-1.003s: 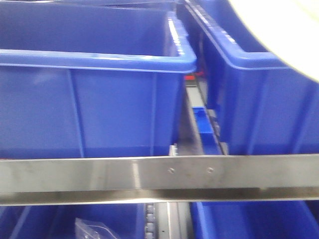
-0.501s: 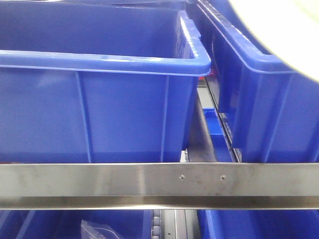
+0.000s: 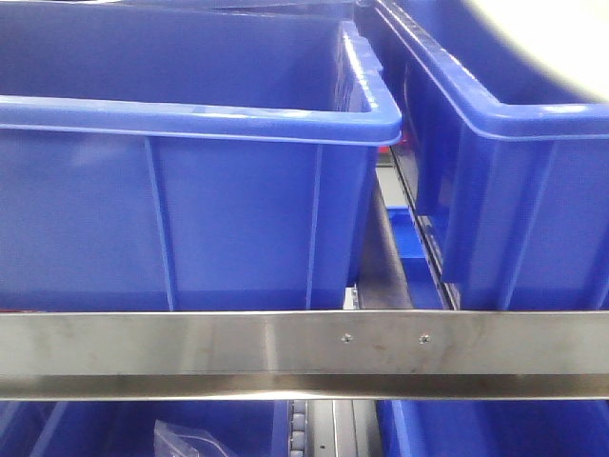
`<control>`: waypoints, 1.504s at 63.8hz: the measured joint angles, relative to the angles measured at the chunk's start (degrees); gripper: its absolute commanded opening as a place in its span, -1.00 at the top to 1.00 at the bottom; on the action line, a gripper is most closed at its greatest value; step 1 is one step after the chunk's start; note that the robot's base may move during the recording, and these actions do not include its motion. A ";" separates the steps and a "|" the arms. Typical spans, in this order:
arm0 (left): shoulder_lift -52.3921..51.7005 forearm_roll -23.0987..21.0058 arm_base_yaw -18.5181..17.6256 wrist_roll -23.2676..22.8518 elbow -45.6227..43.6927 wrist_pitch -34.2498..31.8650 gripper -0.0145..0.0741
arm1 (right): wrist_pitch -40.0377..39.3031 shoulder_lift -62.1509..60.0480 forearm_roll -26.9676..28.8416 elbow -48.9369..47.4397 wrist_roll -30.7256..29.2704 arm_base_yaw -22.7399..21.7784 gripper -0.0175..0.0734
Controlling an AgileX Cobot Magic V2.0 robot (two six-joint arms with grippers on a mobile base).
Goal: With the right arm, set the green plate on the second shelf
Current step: 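Approach the blue bins on the shelf, plate held in right gripper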
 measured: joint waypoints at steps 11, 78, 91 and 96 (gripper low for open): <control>0.00 0.00 0.00 0.00 0.00 0.00 0.38 | -3.48 0.00 -0.13 0.00 0.00 0.00 0.49; 0.00 0.00 0.00 0.00 0.00 0.00 0.38 | 31.98 43.71 -39.46 -31.68 21.06 0.00 0.49; 0.00 0.00 0.00 0.00 0.00 0.00 0.38 | 36.42 57.10 -58.26 -32.59 38.02 0.00 0.48; 0.00 0.00 0.00 0.00 0.00 0.00 0.38 | 36.20 60.33 -59.68 -32.59 39.32 0.00 0.47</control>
